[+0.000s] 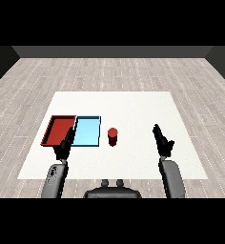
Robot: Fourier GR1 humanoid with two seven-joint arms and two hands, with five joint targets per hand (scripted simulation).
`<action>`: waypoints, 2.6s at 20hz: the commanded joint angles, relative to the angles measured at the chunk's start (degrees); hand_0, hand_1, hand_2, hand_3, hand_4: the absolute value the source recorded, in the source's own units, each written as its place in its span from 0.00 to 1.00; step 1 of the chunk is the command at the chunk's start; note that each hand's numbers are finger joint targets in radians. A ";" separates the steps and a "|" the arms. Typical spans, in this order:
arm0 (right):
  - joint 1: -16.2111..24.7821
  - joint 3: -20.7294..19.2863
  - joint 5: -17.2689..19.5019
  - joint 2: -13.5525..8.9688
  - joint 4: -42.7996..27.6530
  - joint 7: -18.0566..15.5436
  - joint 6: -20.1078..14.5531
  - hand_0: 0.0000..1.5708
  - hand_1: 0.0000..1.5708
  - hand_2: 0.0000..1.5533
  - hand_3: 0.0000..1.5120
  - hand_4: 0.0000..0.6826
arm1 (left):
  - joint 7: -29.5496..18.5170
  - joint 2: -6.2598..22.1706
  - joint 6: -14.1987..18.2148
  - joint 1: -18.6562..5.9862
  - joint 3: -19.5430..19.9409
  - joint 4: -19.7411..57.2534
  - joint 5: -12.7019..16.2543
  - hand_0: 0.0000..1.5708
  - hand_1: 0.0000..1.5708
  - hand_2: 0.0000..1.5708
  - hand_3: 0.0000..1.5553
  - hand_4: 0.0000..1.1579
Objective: Pick the red can and put it in the red box
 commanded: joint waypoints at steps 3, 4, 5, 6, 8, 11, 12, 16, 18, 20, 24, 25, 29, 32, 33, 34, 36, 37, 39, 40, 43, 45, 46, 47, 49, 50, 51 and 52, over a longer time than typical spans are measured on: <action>-0.99 1.70 2.04 3.33 1.00 1.96 -1.72 0.00 0.00 0.00 0.00 0.00 | 3.34 -0.63 -0.07 -2.25 0.97 1.17 -0.45 0.00 0.00 0.00 0.00 0.00; -1.29 2.46 2.91 4.22 1.35 1.91 -2.61 0.00 0.00 0.00 0.00 0.00 | 3.69 -0.70 -0.02 -2.95 1.16 1.49 -0.51 0.00 0.00 0.00 0.00 0.00; -1.61 3.22 3.76 5.11 1.75 1.83 -3.50 0.00 0.00 0.00 0.00 0.00 | 4.02 -0.75 0.04 -3.66 1.33 1.83 -0.57 0.00 0.00 0.00 0.00 0.00; -1.31 3.85 4.21 6.62 4.39 -0.55 -4.41 0.00 0.00 0.00 0.00 0.00 | 3.28 -1.13 1.07 -6.32 1.54 5.47 -1.44 0.00 0.00 0.00 0.00 0.00; -3.00 2.31 0.91 6.29 -2.35 -10.21 -2.20 0.00 0.00 0.00 0.00 0.00 | -13.50 -3.83 0.28 -5.30 2.68 -2.77 2.54 0.00 0.00 0.00 0.00 0.00; -2.84 2.25 0.87 6.32 0.03 -15.67 -0.99 0.00 0.00 0.00 0.00 0.00 | -17.30 -4.03 -1.24 -4.20 2.51 -1.79 3.10 0.00 0.00 0.00 0.00 0.00; 1.14 1.66 -0.81 5.41 -3.70 -15.16 0.28 0.00 0.00 0.00 0.00 0.00 | -16.43 -1.68 -3.13 -5.15 4.90 -2.23 5.23 0.00 0.00 0.00 0.00 0.00; -0.36 4.21 1.96 7.52 3.22 -21.75 -1.32 0.00 0.00 0.00 0.00 0.00 | -22.94 -5.13 -0.15 -4.22 1.96 3.11 0.43 0.00 0.00 0.00 0.00 0.00; -3.42 1.66 0.35 6.26 4.67 -20.13 -0.12 0.00 0.00 0.00 0.00 0.00 | -19.08 -3.57 -1.01 -2.95 2.35 -1.91 1.45 0.00 0.00 0.00 0.00 0.00; -1.91 2.41 0.52 6.36 1.61 -18.35 -0.36 0.00 0.00 0.00 0.00 0.00 | -20.20 -2.23 -3.11 -6.13 4.74 1.58 3.79 0.00 0.00 0.00 0.00 0.00; -2.70 4.56 0.14 7.56 6.54 -22.16 -1.40 0.00 0.00 0.00 0.00 0.00 | -20.72 -1.95 -3.62 -6.05 5.58 1.61 4.76 0.00 0.00 0.00 0.00 0.00; -2.29 4.10 0.31 6.01 2.81 -16.85 0.60 0.00 0.00 0.00 0.00 0.00 | -19.82 -4.28 -0.75 -8.82 3.75 4.18 2.78 0.00 0.00 0.00 0.00 0.00; -4.39 5.66 0.08 7.57 7.96 -19.27 -3.18 0.00 0.00 0.00 0.00 0.00 | -22.97 -3.43 -3.99 -6.95 4.51 6.16 4.88 0.00 0.00 0.00 0.00 0.00; -6.48 6.08 -1.70 7.58 7.71 -15.56 -2.26 0.00 0.00 0.00 0.00 0.00 | -19.30 -5.06 -1.79 -1.07 1.05 -3.97 2.94 0.00 0.00 0.00 0.00 0.00; -9.31 5.08 -4.00 7.58 9.15 -15.20 -3.09 0.00 0.00 0.00 0.00 0.00 | -22.26 -2.83 -4.27 -4.74 5.03 2.07 5.70 0.00 0.00 0.00 0.00 0.00; -11.05 7.61 -3.40 7.58 14.93 -19.57 -5.84 0.00 0.00 0.00 0.00 0.00 | -23.42 -3.49 -3.06 -7.57 4.91 6.46 4.34 0.00 0.00 0.00 0.00 0.00; -8.80 10.31 -5.03 7.59 11.23 -16.09 -6.62 0.00 0.00 0.00 0.00 0.00 | -21.79 -4.26 -1.51 -6.92 4.25 2.41 4.16 0.00 0.00 0.00 0.00 0.00; -9.70 9.93 -4.90 7.59 11.03 -15.85 -6.29 0.00 0.00 0.00 0.00 0.00 | -24.13 -2.96 -3.19 -7.29 6.22 6.38 5.35 0.00 0.00 0.00 0.00 0.00; -10.62 9.82 -6.62 7.59 13.85 -16.34 -6.39 0.00 0.00 0.00 0.00 0.00 | -24.09 -1.18 -6.61 -2.50 6.49 1.54 7.26 0.00 0.00 0.00 0.00 0.00; -12.47 5.77 -5.52 7.59 18.94 -19.70 -2.69 0.00 0.00 0.00 0.00 0.00 | -17.51 -5.69 0.42 -4.41 1.63 -3.58 4.03 0.00 0.00 0.00 0.00 0.00; -13.14 15.00 -9.54 7.59 19.96 -20.47 -11.41 0.00 0.00 0.00 0.00 0.00 | -21.42 -1.94 -5.40 -3.91 6.14 0.68 7.63 0.00 0.00 0.00 0.00 0.00; -13.51 16.60 -9.92 7.59 17.68 -17.31 -12.11 0.00 0.00 0.00 0.00 0.00 | -22.77 -5.68 -0.81 -3.51 1.95 0.67 2.87 0.00 0.00 0.00 0.00 0.00; -15.29 11.07 -10.91 7.59 23.58 -20.80 -5.81 0.00 0.00 0.00 0.00 0.00 | -21.66 -1.84 -4.54 -4.99 6.40 2.23 6.85 0.00 0.00 0.00 0.00 0.00; -15.04 14.02 -12.20 7.59 26.47 -24.00 -8.25 0.00 0.00 0.00 0.00 0.00 | -21.49 -2.83 -3.46 -3.91 4.73 0.66 5.28 0.00 0.00 0.00 0.00 0.00; -17.85 15.34 -13.98 7.59 28.73 -24.51 -9.88 0.00 0.00 0.00 0.00 0.00 | -22.06 -2.01 -5.43 -4.53 5.76 1.83 7.14 0.00 0.00 0.00 0.00 0.00; -21.64 14.86 -14.52 7.59 26.99 -18.84 -11.63 0.00 0.00 0.00 0.00 0.00 | -19.37 -3.51 -3.38 -4.18 4.07 -1.35 6.24 0.00 0.00 0.00 0.00 0.00; -17.28 17.14 -14.81 7.59 25.93 -20.15 -11.32 0.00 0.00 0.00 0.00 0.00 | -20.90 -3.32 -3.40 -4.71 4.23 0.16 5.61 0.00 0.00 0.00 0.00 0.00; -17.63 15.66 -14.94 7.59 28.76 -24.38 -8.84 0.00 0.00 0.00 0.00 0.00 | -23.96 -4.01 -2.88 -3.96 4.13 3.47 4.42 0.00 0.00 0.00 0.00 0.00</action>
